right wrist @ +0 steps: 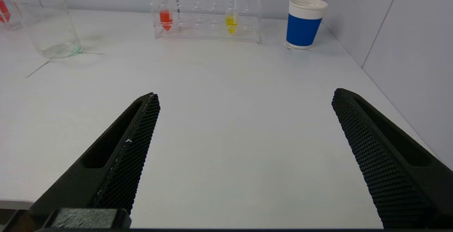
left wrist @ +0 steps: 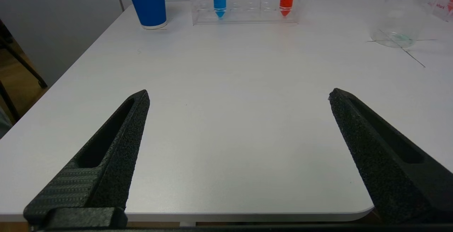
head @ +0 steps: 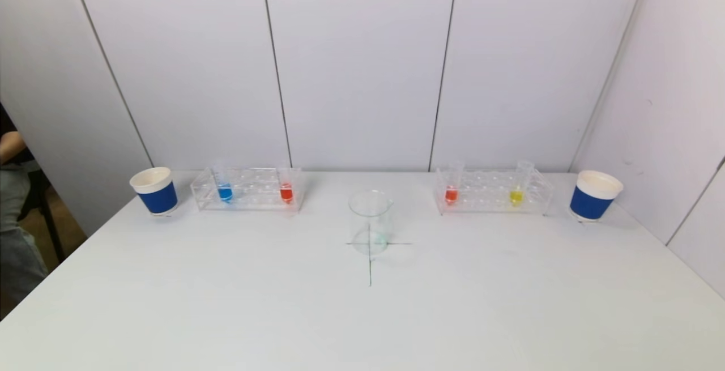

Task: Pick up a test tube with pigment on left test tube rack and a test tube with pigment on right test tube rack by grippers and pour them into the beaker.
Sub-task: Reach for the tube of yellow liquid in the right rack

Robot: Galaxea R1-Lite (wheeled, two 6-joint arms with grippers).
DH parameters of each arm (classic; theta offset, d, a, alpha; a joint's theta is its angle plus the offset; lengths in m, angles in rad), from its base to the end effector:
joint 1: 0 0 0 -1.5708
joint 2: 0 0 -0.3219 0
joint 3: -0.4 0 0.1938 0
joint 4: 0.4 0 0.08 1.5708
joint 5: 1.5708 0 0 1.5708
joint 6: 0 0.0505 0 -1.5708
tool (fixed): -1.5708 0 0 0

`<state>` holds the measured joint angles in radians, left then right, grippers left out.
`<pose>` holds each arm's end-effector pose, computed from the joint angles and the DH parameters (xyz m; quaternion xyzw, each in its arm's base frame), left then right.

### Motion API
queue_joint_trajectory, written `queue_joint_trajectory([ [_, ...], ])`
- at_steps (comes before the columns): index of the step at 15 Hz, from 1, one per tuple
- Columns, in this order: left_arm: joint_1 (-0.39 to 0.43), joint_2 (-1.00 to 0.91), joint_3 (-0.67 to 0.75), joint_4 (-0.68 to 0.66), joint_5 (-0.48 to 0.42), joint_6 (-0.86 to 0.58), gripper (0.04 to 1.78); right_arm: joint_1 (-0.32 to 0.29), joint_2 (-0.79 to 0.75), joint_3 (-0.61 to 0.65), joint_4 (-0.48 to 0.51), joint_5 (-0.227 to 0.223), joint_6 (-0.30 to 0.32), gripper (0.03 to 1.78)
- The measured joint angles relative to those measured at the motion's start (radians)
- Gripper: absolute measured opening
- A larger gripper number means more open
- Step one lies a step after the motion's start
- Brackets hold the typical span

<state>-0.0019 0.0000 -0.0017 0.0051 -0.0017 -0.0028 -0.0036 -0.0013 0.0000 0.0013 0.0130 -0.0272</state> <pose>-0.0130 -0.0001 0.0753 -0.0014 0.0017 -0.0018 1.0000 -0.0130 0.0007 0.0753 -0.0136 -0.0001 0.0047 0.9999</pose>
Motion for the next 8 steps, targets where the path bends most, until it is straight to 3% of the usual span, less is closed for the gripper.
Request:
queue_joint_trajectory([
  [8, 0.000, 0.000, 0.000, 0.000, 0.000, 0.000, 1.77, 0.000, 0.000, 0.000, 0.000, 0.000, 0.000, 1.77],
])
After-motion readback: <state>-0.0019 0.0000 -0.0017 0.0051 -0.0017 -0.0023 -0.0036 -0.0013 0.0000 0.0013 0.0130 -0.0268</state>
